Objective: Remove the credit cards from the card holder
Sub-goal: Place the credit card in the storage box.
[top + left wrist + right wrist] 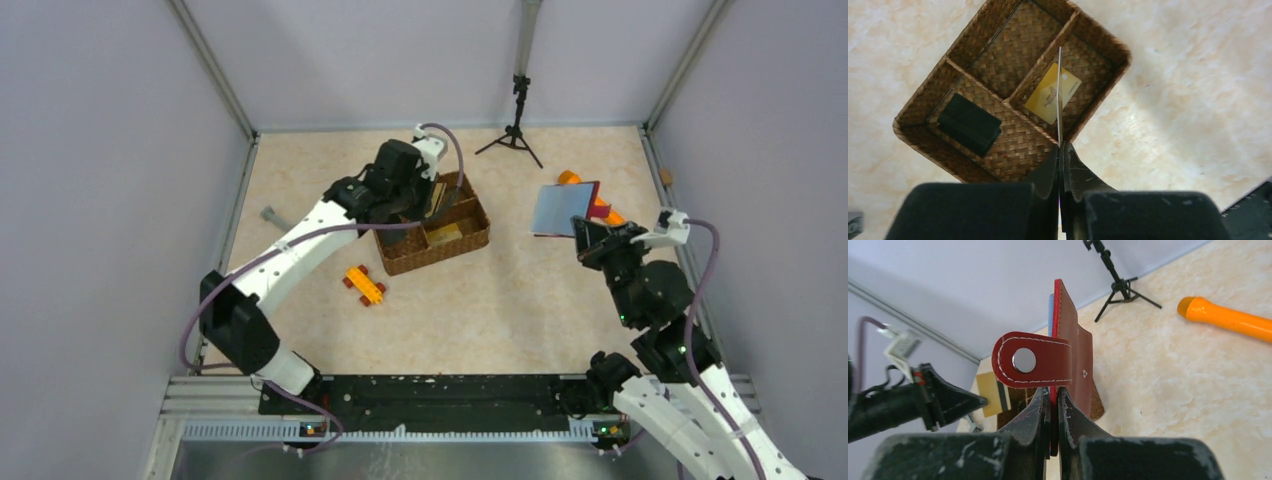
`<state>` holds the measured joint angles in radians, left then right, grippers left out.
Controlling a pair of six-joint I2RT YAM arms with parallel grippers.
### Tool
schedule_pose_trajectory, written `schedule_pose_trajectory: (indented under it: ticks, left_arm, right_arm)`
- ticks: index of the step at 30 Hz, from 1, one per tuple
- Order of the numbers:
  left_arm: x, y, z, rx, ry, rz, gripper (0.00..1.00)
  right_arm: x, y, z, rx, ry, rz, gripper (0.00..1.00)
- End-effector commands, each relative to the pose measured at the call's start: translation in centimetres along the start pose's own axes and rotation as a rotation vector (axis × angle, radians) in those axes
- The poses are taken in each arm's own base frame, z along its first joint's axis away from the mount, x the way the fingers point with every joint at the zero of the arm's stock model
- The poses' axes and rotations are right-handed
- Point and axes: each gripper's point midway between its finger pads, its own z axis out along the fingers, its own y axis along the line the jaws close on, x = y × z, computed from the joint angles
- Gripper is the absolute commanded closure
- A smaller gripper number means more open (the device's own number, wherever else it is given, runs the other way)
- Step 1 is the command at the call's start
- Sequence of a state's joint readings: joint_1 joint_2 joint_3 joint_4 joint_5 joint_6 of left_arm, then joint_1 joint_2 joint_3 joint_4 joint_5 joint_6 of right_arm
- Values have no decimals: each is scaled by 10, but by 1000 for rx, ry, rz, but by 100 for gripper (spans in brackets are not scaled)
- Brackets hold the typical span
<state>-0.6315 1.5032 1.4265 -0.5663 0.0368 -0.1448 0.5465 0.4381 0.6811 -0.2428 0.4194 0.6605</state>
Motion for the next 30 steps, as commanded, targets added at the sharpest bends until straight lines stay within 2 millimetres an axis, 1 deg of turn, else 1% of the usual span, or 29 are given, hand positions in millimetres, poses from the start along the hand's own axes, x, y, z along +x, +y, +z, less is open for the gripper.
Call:
schedule_pose_trajectory:
  ticks: [1, 3, 6, 7, 8, 10, 12, 15, 19, 25, 28, 30]
  left_arm:
    - [-15, 21, 1, -165, 17, 131, 100]
    - [-20, 20, 7, -168, 15, 146, 100]
    - [-22, 8, 11, -100, 20, 173, 100]
    - [-22, 7, 13, -101, 18, 194, 100]
    - [-20, 5, 18, -113, 28, 231, 100]
    - [-14, 9, 28, -162, 61, 282, 100]
    - [-5, 11, 38, -191, 125, 323, 100]
    - [0, 5, 51, -197, 182, 364, 100]
    - [7, 0, 65, -210, 238, 425, 100]
    - [25, 11, 90, -328, 331, 517, 100]
    - [31, 9, 100, -335, 361, 558, 100]
    - [30, 7, 105, -337, 355, 577, 100]
  right_arm:
    - [-50, 5, -21, -14, -153, 4, 100]
    - [-53, 2, -25, -8, -167, -4, 100]
    - [-53, -2, -28, 2, -172, -16, 100]
    - [-53, -4, -27, 11, -174, -18, 100]
    - [-53, -5, -27, 16, -176, -19, 100]
    - [-54, -5, -27, 19, -181, -17, 100]
    - [-56, -1, -26, 4, -186, -18, 100]
    - [-58, 1, -25, 2, -185, -16, 100]
    - [-59, -1, -27, 12, -189, -13, 100]
    - [-59, -3, -29, 7, -201, 7, 100]
    - [-55, -4, -27, 9, -194, 12, 100]
    - [-53, -5, -27, 11, -189, 18, 100]
